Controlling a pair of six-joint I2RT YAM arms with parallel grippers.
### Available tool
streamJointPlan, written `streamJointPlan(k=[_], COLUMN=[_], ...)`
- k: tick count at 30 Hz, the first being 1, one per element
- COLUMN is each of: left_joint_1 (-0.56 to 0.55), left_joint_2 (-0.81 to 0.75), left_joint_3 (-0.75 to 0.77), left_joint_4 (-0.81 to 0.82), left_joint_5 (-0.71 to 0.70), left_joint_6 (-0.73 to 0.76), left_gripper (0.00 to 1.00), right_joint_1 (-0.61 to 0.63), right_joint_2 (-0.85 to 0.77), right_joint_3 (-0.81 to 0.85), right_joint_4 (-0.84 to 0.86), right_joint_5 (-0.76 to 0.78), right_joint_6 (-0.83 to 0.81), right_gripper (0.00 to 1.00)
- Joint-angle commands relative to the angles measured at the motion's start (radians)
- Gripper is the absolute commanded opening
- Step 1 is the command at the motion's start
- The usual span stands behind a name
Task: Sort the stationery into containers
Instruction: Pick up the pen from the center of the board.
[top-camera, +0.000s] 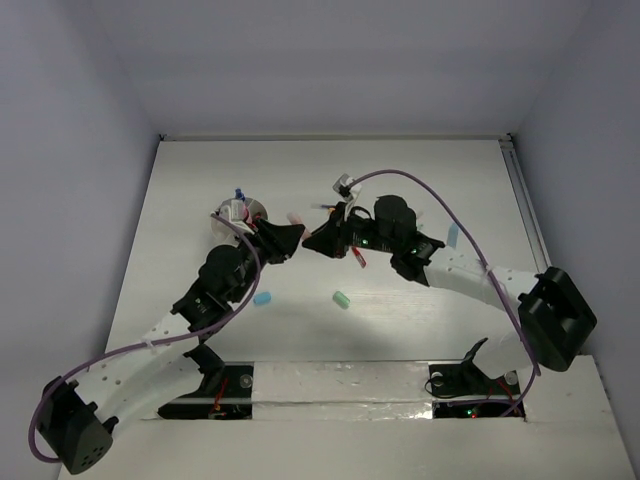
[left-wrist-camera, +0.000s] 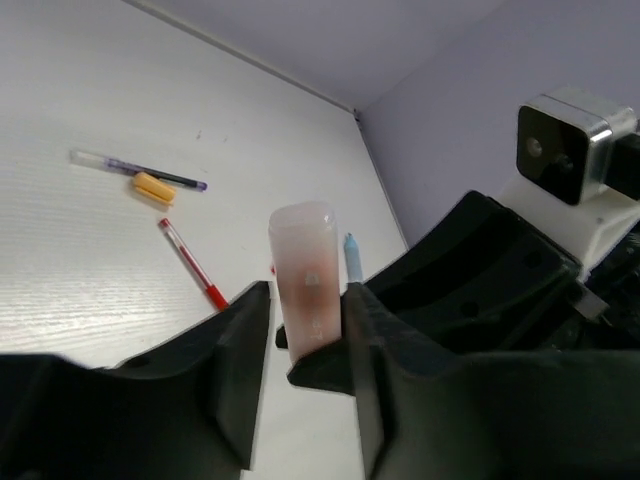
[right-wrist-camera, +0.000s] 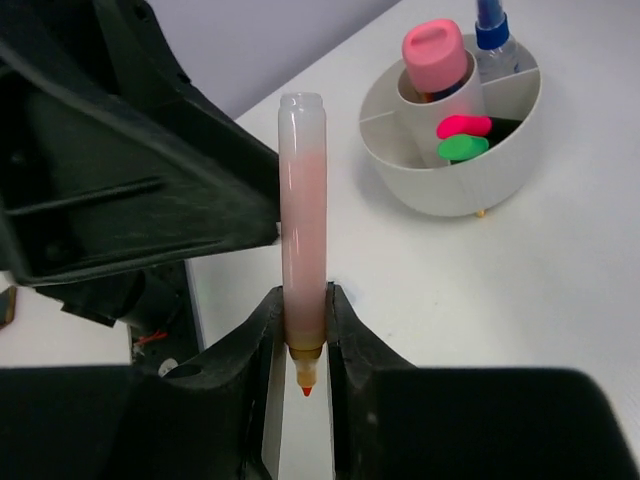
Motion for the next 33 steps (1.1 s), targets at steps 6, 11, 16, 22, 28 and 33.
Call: streamJointPlan(k=[6,11,16,22,28,33], left_joint_1=[-0.003,-0.003,-0.003,-0.003,-0.003,-0.003], left_joint_2=[-0.194,-0.233,-0.239,-0.205,-0.204,-0.199], left_joint_3=[0.004,0.017,0.013,0.013,0.005,0.019], left_joint_4=[-0.167,-0.289,-0.341,-0.315,-0.264,-0.258], left_joint_5=[-0.029,0.055,0.169,0.359,0.459,0.488], left_joint_6=[0.099,0.130,0.162,0.193,0.194,0.197], left_gripper=[0.66,0.75,0.78,0.77,0.71,0.67], right_joint_1=[-0.159,-0.159,-0.159,-0.159,-0.159,-0.137], right_joint_2=[0.053,0.094,0.110,0.139,0.196,0.210], right_joint_3=[0.146,0.224,0.299,0.390,0.425,0.430], right_joint_4=[-0.310,-0.537,-0.738,-0.901,-0.961,-0.995], right_joint_5=[-0.367,-0.565,-0.766,-0.902,-0.942,-0.936], right_joint_6=[-0.086,-0.241,-0.391,-0.490,-0.511,-0.542], right_gripper=[0.00,0.00,0.00,0.00,0.00,0.00])
